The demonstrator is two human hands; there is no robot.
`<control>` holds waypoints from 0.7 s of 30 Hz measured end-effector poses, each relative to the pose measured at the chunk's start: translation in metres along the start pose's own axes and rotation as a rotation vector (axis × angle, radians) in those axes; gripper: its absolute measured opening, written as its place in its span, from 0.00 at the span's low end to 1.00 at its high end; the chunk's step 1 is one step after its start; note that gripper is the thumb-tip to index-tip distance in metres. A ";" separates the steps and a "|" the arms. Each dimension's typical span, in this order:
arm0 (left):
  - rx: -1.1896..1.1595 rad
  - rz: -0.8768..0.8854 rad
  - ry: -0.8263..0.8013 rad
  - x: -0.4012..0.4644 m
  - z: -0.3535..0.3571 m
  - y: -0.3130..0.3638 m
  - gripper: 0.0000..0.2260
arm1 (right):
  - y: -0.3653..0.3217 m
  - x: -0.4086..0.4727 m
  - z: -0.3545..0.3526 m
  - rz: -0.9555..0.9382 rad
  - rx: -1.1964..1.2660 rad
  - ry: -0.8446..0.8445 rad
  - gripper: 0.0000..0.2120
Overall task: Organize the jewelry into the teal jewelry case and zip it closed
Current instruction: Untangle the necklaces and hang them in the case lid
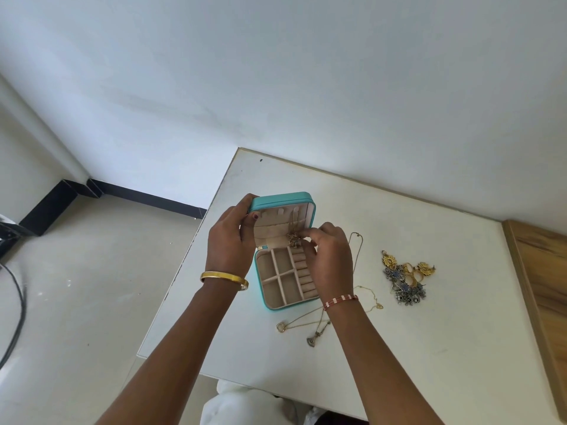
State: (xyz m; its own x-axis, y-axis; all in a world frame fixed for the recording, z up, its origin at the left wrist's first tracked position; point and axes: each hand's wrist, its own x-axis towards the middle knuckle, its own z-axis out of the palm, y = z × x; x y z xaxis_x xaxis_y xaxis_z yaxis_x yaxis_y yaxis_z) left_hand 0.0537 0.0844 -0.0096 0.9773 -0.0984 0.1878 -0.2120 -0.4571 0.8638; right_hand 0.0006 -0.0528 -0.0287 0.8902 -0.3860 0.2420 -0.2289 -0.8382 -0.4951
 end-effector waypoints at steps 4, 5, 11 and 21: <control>0.011 -0.009 -0.009 0.000 0.002 0.000 0.15 | 0.001 -0.003 0.000 -0.018 0.005 0.060 0.07; 0.009 -0.008 -0.011 0.000 0.002 0.000 0.15 | 0.001 -0.005 0.000 -0.026 0.004 0.056 0.07; 0.002 -0.014 -0.034 -0.003 -0.001 -0.001 0.16 | -0.003 -0.013 -0.006 0.035 0.130 0.066 0.08; -0.088 -0.156 -0.037 -0.034 -0.019 0.017 0.20 | -0.001 -0.048 -0.043 0.278 0.395 0.142 0.06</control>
State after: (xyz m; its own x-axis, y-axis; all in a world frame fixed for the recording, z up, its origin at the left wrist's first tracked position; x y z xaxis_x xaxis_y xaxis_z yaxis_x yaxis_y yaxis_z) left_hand 0.0166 0.0972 0.0074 0.9973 -0.0660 0.0322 -0.0556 -0.3908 0.9188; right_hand -0.0590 -0.0496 -0.0038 0.7479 -0.6458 0.1537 -0.2587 -0.4967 -0.8285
